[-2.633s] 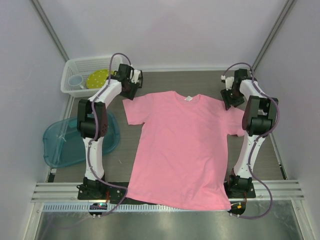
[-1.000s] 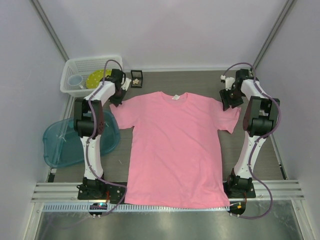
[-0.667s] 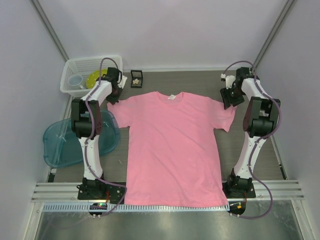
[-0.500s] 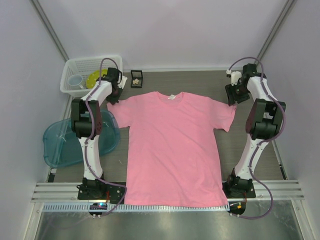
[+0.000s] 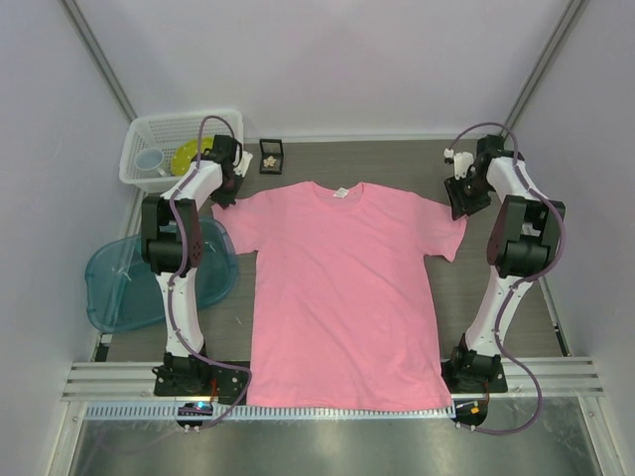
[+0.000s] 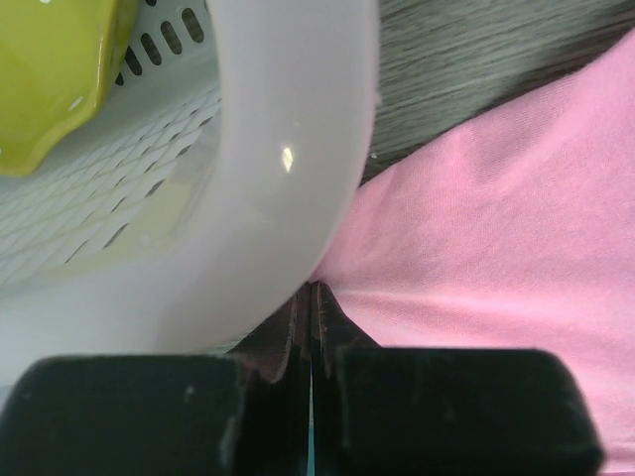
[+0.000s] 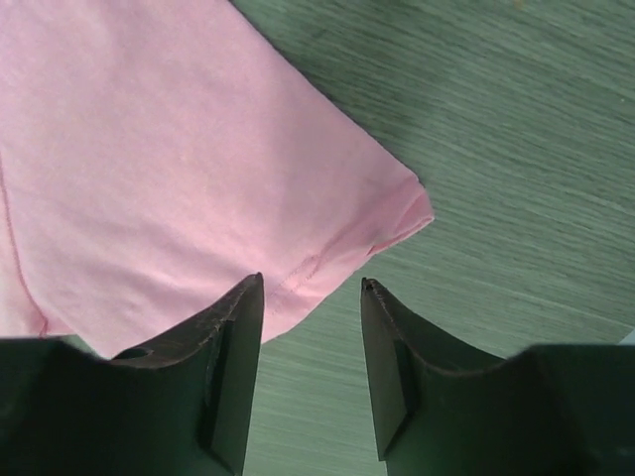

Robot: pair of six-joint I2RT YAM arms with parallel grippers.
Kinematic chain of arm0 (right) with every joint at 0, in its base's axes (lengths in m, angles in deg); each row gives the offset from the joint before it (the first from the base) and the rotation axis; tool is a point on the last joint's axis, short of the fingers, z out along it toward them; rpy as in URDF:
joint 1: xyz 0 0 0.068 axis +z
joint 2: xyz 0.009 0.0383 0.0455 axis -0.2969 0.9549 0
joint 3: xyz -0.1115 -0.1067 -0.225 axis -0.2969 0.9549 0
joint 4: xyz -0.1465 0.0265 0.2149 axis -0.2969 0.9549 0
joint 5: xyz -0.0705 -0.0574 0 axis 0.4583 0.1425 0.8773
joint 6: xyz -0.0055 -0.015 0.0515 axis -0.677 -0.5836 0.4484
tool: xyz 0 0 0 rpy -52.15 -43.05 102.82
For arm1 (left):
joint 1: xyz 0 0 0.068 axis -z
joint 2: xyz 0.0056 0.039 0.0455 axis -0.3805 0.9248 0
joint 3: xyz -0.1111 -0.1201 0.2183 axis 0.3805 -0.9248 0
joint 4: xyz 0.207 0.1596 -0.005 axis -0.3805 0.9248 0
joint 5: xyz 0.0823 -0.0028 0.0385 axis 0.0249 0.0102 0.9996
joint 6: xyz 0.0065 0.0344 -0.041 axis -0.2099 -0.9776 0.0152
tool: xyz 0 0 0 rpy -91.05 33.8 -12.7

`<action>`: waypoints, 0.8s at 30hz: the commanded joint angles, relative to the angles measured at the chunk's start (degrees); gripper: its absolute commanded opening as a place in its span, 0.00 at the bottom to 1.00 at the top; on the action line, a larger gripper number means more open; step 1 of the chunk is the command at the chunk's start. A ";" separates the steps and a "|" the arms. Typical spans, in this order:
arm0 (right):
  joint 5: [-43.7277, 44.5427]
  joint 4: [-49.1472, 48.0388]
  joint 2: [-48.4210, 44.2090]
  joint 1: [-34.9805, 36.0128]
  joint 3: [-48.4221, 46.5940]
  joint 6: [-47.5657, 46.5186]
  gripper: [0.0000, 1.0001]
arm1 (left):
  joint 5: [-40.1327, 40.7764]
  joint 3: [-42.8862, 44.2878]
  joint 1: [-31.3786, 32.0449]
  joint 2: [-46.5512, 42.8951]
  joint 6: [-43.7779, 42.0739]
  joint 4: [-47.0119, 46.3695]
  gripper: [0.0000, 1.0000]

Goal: Pin the brooch onto the clothing

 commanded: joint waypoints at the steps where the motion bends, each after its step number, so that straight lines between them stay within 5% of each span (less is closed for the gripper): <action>1: 1.87 -1.70 2.80 0.13 -2.91 -0.70 0.47 | 0.76 0.87 -0.37 -3.11 -0.06 -1.75 0.00; 6: 3.37 -3.72 5.00 0.31 -3.79 -0.27 0.21 | 0.94 1.40 -0.37 -2.14 -0.41 -2.01 0.00; 14: 6.89 -5.57 7.47 0.48 -5.90 0.79 0.18 | 0.59 3.07 -0.46 -1.44 -0.68 -1.75 0.00; 18: 3.91 -2.60 7.12 0.48 -7.91 0.88 0.30 | -1.95 2.81 -0.46 -2.75 -0.15 -1.05 0.00; 21: 2.15 -1.09 5.19 0.39 -9.85 1.58 0.47 | -5.82 1.15 -0.46 -5.38 0.81 -1.31 0.21; 22: 1.10 -1.18 3.44 0.39 -10.38 1.84 0.59 | -6.96 0.44 -0.46 -7.92 0.99 -1.31 0.37; 24: -0.14 -1.00 1.59 0.48 -10.82 2.46 0.67 | -10.46 -0.61 -0.11 -10.56 1.87 -1.40 0.54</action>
